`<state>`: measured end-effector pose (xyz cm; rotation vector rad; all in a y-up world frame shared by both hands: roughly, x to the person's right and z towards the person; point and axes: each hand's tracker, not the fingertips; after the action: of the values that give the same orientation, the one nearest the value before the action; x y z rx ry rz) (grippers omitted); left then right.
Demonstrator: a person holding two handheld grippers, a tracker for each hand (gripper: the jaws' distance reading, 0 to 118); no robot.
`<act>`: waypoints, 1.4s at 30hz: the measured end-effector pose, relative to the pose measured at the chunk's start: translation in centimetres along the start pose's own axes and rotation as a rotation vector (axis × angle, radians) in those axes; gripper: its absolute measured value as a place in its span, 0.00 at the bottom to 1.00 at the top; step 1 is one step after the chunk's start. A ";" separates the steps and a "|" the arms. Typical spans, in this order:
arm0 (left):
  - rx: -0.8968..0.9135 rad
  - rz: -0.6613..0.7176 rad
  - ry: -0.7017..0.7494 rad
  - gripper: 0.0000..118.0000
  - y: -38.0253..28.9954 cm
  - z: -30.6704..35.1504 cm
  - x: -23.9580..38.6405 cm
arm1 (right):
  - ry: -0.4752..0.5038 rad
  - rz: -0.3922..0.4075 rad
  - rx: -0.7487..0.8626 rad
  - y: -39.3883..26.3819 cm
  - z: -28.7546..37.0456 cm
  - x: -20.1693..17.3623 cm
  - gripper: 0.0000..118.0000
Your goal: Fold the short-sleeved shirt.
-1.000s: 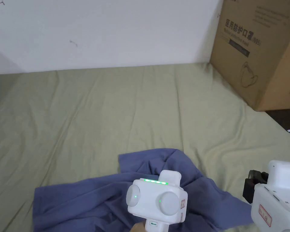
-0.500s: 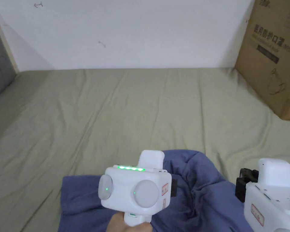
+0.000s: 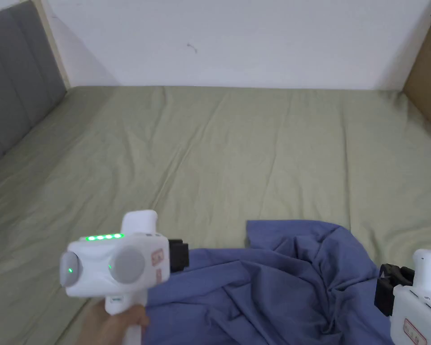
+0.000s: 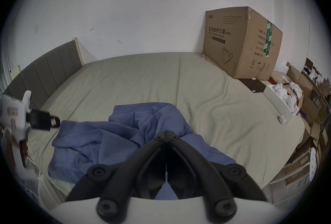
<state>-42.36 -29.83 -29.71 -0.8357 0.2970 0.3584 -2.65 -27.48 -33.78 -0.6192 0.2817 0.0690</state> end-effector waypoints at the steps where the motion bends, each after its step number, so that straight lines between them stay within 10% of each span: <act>1: -0.011 0.023 0.010 0.76 1.1 -1.0 -1.1 | 0.001 -0.001 -0.005 0.0 -0.3 0.0 0.00; 8: -0.156 0.070 0.146 0.78 3.6 -9.9 -5.9 | -0.016 0.011 -0.073 -1.0 -2.6 0.2 0.00; 13: -0.152 -0.084 0.187 0.42 0.2 -11.3 -4.0 | -0.031 -0.009 -0.110 -1.5 -3.8 0.7 0.00; 15: -0.163 -0.053 0.198 0.03 0.1 -10.5 -3.9 | -0.035 -0.006 -0.120 -1.5 -4.1 0.9 0.00; 27: -0.088 -0.040 0.137 0.03 2.1 -5.9 -3.6 | 0.092 -0.006 -0.116 4.0 -9.1 3.0 0.02; 31: -0.044 -0.018 0.110 0.03 2.9 -3.1 -3.3 | 0.108 0.086 -0.218 7.7 -16.3 2.8 0.81; 42: -0.032 -0.032 0.114 0.03 3.1 -2.4 -3.1 | 0.158 0.159 -0.566 7.2 -32.2 1.3 0.69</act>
<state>-46.76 -30.29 -32.07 -0.8927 0.3849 0.2867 -10.20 -40.37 -63.19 -1.1662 0.4709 0.2589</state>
